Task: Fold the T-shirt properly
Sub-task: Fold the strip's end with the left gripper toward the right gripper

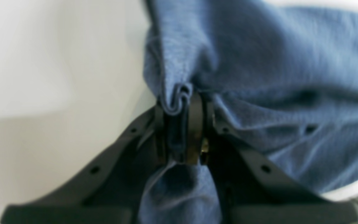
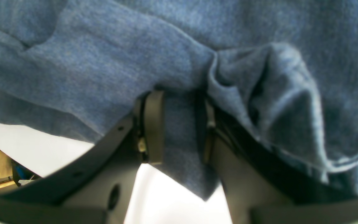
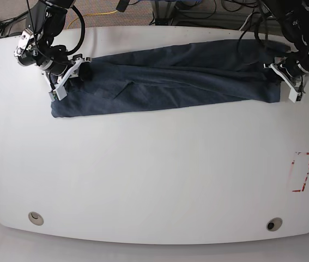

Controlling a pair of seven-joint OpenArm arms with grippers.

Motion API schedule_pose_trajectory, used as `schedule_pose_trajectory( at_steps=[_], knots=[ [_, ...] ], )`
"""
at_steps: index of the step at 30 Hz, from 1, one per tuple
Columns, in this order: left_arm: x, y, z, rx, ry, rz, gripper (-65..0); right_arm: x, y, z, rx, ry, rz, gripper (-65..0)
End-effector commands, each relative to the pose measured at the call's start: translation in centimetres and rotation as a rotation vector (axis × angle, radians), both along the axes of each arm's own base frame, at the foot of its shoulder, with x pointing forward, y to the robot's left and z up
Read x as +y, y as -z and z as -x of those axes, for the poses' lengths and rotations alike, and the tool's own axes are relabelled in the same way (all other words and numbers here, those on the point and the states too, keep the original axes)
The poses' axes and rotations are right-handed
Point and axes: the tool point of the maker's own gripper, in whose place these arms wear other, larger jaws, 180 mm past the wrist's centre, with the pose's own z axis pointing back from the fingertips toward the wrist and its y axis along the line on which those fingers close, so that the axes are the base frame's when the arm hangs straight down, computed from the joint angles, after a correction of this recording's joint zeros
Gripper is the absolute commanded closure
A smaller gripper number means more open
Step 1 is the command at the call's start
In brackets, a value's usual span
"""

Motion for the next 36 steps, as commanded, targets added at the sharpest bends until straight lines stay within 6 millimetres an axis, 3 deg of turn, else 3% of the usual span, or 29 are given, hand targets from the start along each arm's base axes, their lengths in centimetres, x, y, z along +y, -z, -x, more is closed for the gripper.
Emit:
schedule_pose_trajectory(
  at_steps=[1,7,17,25,36],
  knots=[
    [-0.3,-3.5,-1.9,-0.105,0.069,-0.077,-4.3,-0.4,-0.4,-0.3,-0.008,-0.002,0.014,-16.0],
    [-4.8,-5.6,-2.3,-0.171,0.192,-0.105,-4.3,-0.3,-0.3,-0.2,-0.008,-0.001,0.012,-16.0],
    [-14.0,-5.0,-3.2,-0.203,0.353,0.042,-4.6,0.1,-0.2,-0.1,-0.004,0.001,0.001,-16.0],
    [-20.7,-6.7,-5.3,-0.281,0.471,0.144,-4.6,0.4,-0.1,-0.1,-0.003,0.003,-0.005,-16.0],
    [-25.2,-9.2,-7.2,-0.361,0.581,0.186,-4.7,0.3,-0.2,-0.2,-0.007,0.004,-0.006,-16.0]
  ],
)
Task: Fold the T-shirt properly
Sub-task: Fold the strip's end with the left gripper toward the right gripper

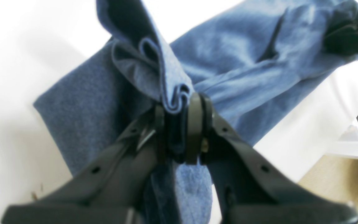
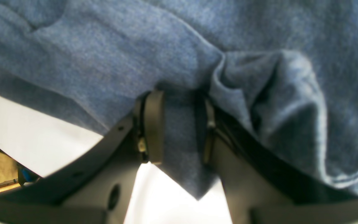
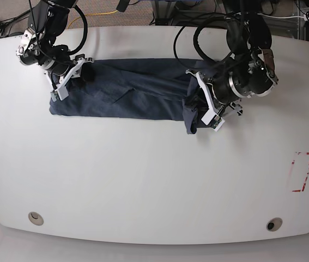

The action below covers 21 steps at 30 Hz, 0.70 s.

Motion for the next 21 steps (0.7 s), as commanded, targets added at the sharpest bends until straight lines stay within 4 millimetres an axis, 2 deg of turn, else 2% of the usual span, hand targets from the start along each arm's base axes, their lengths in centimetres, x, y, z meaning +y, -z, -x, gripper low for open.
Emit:
schedule_pose_trajectory(
  at_steps=[1,12,14,16,21],
  knots=[
    [-1.3,-1.4,-0.6,-0.048,0.027,0.038,-4.7,-0.3,-0.3,-0.2,-0.004,-0.003,0.014,-16.0],
    [-2.5,0.1,-1.5,0.006,0.064,0.061,-5.0,-0.3,-0.3,-0.2,-0.006,-0.003,0.013,-16.0],
    [-3.4,0.2,-1.4,0.009,0.092,0.062,-6.1,-0.3,-0.3,-0.2,-0.006,-0.003,0.013,-16.0],
    [-4.2,0.1,-1.3,0.006,0.120,0.062,-10.3,-0.3,-0.3,-0.2,-0.006,-0.003,0.013,-16.0],
    [-6.1,-0.2,-1.0,0.005,0.170,0.077,-27.2,-0.3,-0.4,-0.3,-0.008,-0.003,0.013,-16.0]
  ],
)
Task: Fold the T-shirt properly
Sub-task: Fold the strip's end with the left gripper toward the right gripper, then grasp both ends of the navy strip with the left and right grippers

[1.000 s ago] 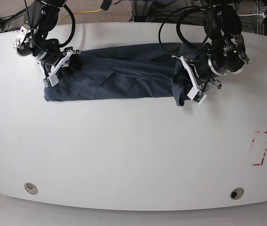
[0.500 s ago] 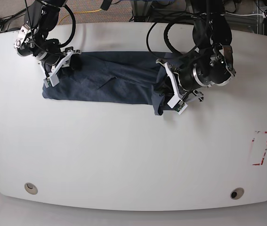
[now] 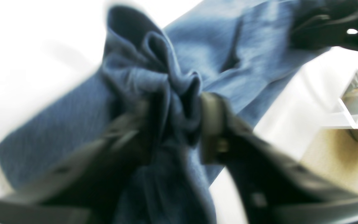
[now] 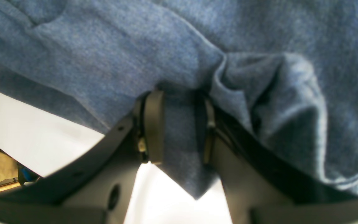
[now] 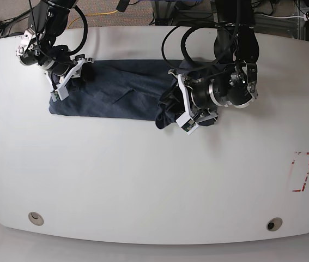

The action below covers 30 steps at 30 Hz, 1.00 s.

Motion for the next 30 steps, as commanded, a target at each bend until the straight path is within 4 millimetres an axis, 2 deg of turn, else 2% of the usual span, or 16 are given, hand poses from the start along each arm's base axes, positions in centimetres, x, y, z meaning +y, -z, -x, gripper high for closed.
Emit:
schedule_pose_trajectory(
  at_steps=[1,2,5,10,14,16,21,24,27,30],
  knots=[
    [-1.7,-1.6,-0.6,-0.036,0.010,0.064,-30.0,-0.3,-0.4,-0.3,-0.010,-0.002,0.014,-16.0],
    [-2.4,-1.9,-0.5,-0.036,0.015,0.081,-33.6,-0.3,-0.6,-0.7,-0.020,-0.002,0.013,-16.0],
    [-3.3,-2.6,-0.3,-0.057,0.043,0.086,-38.2,-0.3,-0.7,-0.9,-0.025,0.000,0.014,-16.0],
    [-4.8,-5.6,-0.4,-0.163,0.103,0.089,-38.9,-0.4,-1.3,-1.7,-0.048,-0.001,0.017,-15.7],
    [-4.3,-6.7,-0.6,-0.200,0.087,0.088,-38.9,-0.5,-1.5,-2.0,-0.056,0.004,0.018,-15.7],
    [-2.6,-6.2,-1.3,-0.199,0.052,0.060,-38.8,-0.5,-1.9,-2.7,-0.074,0.003,0.018,-15.9],
    [2.6,-4.7,-2.1,-0.195,-0.011,-0.055,-38.5,-0.9,-4.8,-4.8,-0.168,-0.010,0.063,-16.2],
    [5.3,-3.0,-1.2,-0.159,-0.024,-0.127,-38.5,-1.1,-6.7,-5.6,-0.223,-0.020,0.099,-18.4],
    [7.6,-1.7,-0.3,-0.121,-0.056,-0.167,-38.5,-1.3,-7.7,-5.8,-0.245,-0.027,0.126,-30.1],
    [8.8,-0.8,0.6,-0.099,-0.084,-0.167,-38.5,-2.8,-8.7,-6.2,-0.265,0.027,0.145,-45.8]
  ],
)
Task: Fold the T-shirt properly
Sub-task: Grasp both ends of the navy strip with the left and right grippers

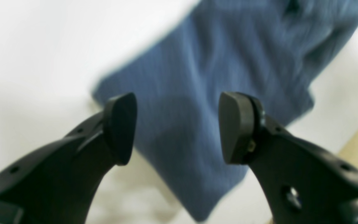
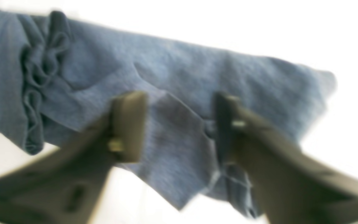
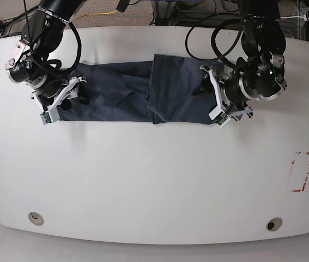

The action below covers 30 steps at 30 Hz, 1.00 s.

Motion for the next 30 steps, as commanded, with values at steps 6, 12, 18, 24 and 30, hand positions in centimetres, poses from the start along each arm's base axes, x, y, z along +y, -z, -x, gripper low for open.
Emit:
schedule_pose_trajectory(
  at_steps=[6,12,18,24,30],
  knots=[
    [-0.1,0.4,1.4,-0.028,-0.019,0.094,-38.5,-5.7,-1.5,-0.1,-0.055,0.198,-0.086,-59.0],
    [0.2,2.6,1.9,0.028,-0.050,0.135,-38.3,-8.9,0.3,0.0,-0.025,0.253,-0.259,-59.0],
    [0.3,3.1,2.1,0.047,-0.056,0.136,-38.3,-9.8,2.3,0.7,0.029,0.283,-0.362,-59.0],
    [0.3,3.2,2.1,0.049,-0.056,0.136,-38.3,-8.9,3.3,0.8,0.047,0.285,-0.392,-59.0],
    [0.3,3.1,1.9,0.044,-0.056,0.136,-38.3,-6.3,4.4,0.7,0.066,0.231,-0.410,-59.0]
  ],
)
